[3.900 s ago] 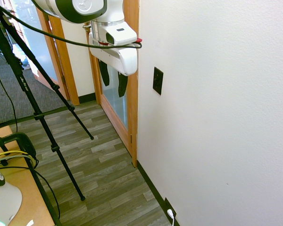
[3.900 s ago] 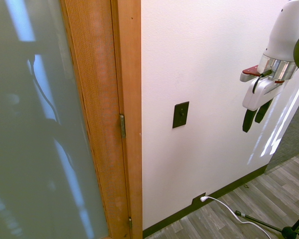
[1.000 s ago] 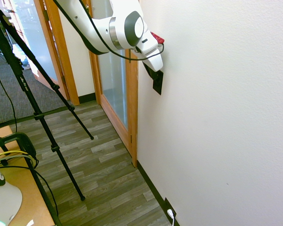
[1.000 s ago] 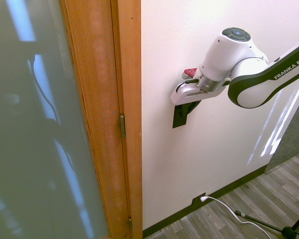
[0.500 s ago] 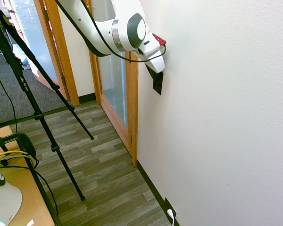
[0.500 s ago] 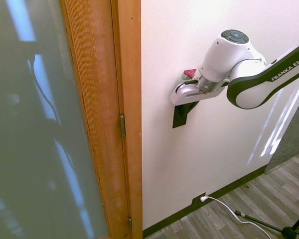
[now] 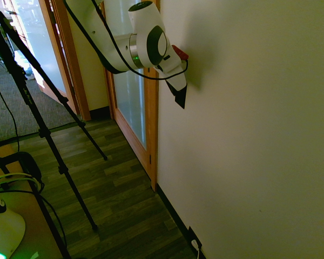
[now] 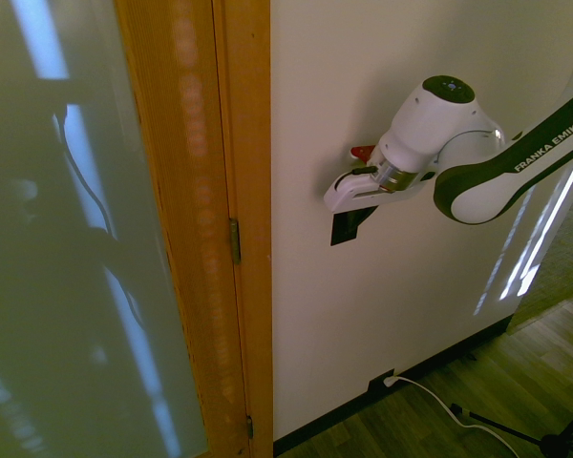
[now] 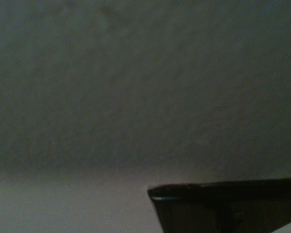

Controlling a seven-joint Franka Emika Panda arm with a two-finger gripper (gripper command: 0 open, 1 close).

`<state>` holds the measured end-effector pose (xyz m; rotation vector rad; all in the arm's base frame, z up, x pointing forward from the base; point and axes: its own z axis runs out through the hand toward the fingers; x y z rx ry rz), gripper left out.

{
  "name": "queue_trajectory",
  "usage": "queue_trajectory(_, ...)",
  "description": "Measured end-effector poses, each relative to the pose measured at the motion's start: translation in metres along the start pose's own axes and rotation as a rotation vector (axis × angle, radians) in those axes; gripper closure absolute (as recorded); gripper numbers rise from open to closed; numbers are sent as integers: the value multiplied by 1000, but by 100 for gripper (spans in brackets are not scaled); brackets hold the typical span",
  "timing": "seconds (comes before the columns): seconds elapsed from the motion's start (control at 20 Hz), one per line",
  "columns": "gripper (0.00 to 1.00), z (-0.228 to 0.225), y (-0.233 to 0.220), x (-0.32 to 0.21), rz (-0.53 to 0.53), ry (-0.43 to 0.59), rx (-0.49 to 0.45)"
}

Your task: Turn off the light

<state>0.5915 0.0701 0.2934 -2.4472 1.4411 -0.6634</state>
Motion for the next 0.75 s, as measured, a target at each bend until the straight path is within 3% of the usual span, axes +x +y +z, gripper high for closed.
queue_trajectory(0.4, 100, -83, 60, -10, 26, 41, 41)
queue_trajectory(0.75, 100, -108, 113, -49, 44, 10, 22)
